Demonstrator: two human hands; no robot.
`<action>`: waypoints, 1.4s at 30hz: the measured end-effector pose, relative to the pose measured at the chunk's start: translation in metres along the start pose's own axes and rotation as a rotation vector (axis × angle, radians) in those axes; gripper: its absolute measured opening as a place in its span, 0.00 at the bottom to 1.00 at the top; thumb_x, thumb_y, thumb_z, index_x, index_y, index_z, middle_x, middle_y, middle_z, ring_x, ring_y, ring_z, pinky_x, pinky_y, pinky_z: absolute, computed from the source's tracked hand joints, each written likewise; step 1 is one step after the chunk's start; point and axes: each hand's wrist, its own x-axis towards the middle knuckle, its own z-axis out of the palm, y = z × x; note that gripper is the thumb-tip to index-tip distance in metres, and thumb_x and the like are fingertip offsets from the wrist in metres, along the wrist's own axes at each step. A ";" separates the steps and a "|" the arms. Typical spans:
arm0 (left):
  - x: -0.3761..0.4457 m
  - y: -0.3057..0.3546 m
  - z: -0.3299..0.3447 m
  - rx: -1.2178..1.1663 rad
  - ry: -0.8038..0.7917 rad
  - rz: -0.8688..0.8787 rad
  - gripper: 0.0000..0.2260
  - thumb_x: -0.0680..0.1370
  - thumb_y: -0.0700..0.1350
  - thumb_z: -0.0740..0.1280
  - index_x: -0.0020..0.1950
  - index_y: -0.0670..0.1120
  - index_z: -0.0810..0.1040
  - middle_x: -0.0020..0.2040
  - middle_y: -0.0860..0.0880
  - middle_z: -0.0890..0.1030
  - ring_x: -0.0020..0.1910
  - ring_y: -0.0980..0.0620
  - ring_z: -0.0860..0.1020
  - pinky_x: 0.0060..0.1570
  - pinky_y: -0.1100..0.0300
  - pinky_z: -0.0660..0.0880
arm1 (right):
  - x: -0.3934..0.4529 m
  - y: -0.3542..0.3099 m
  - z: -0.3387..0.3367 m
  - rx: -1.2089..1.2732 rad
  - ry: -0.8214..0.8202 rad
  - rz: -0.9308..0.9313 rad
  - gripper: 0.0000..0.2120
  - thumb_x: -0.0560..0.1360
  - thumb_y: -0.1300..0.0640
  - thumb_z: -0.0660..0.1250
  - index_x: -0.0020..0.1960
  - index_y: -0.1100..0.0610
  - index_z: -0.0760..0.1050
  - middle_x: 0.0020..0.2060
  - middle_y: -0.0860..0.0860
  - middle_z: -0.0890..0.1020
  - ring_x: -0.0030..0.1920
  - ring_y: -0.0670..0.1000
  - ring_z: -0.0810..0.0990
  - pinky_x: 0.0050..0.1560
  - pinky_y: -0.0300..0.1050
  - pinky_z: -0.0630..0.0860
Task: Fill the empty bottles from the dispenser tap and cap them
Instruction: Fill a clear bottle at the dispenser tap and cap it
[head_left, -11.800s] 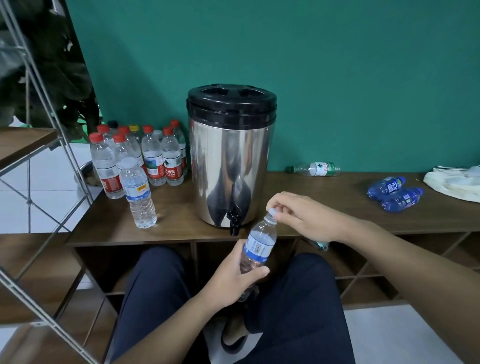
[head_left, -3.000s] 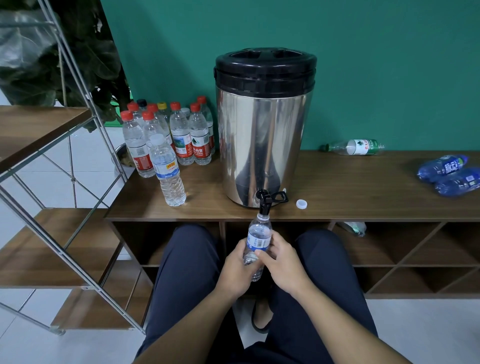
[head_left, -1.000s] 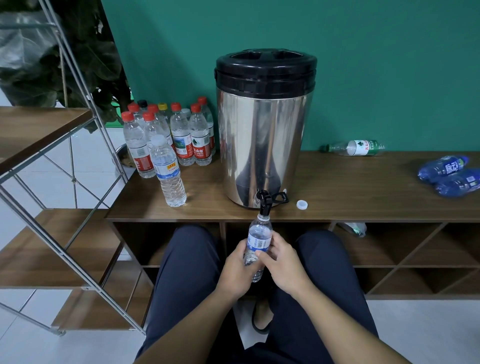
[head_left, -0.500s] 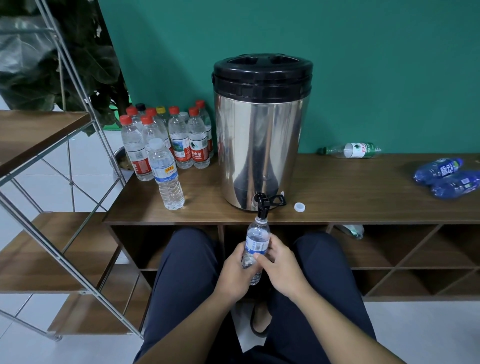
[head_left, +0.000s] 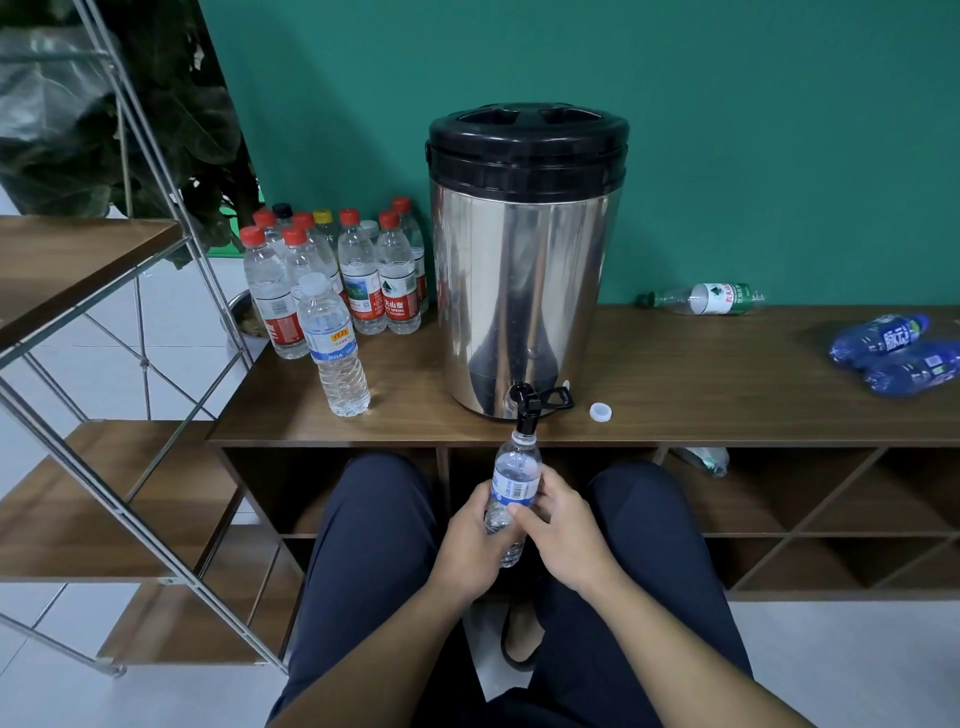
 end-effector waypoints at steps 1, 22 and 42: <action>0.000 0.000 0.000 0.006 0.000 0.003 0.20 0.82 0.44 0.77 0.73 0.55 0.79 0.61 0.56 0.88 0.60 0.56 0.86 0.65 0.51 0.83 | 0.000 0.000 0.000 -0.001 -0.001 0.000 0.28 0.82 0.65 0.75 0.78 0.46 0.75 0.63 0.42 0.88 0.65 0.45 0.87 0.71 0.55 0.82; 0.001 -0.002 0.001 0.023 0.004 -0.007 0.20 0.82 0.45 0.77 0.73 0.57 0.79 0.61 0.56 0.88 0.60 0.55 0.86 0.66 0.46 0.83 | -0.002 -0.001 -0.001 -0.003 -0.002 -0.004 0.27 0.82 0.65 0.74 0.77 0.45 0.76 0.64 0.42 0.88 0.66 0.45 0.86 0.71 0.55 0.82; 0.000 -0.001 0.000 0.010 0.000 -0.011 0.19 0.83 0.45 0.76 0.72 0.57 0.79 0.61 0.55 0.88 0.60 0.55 0.87 0.65 0.49 0.83 | -0.002 0.000 0.000 0.017 -0.001 -0.002 0.27 0.82 0.65 0.74 0.77 0.47 0.76 0.63 0.44 0.88 0.65 0.47 0.87 0.71 0.57 0.82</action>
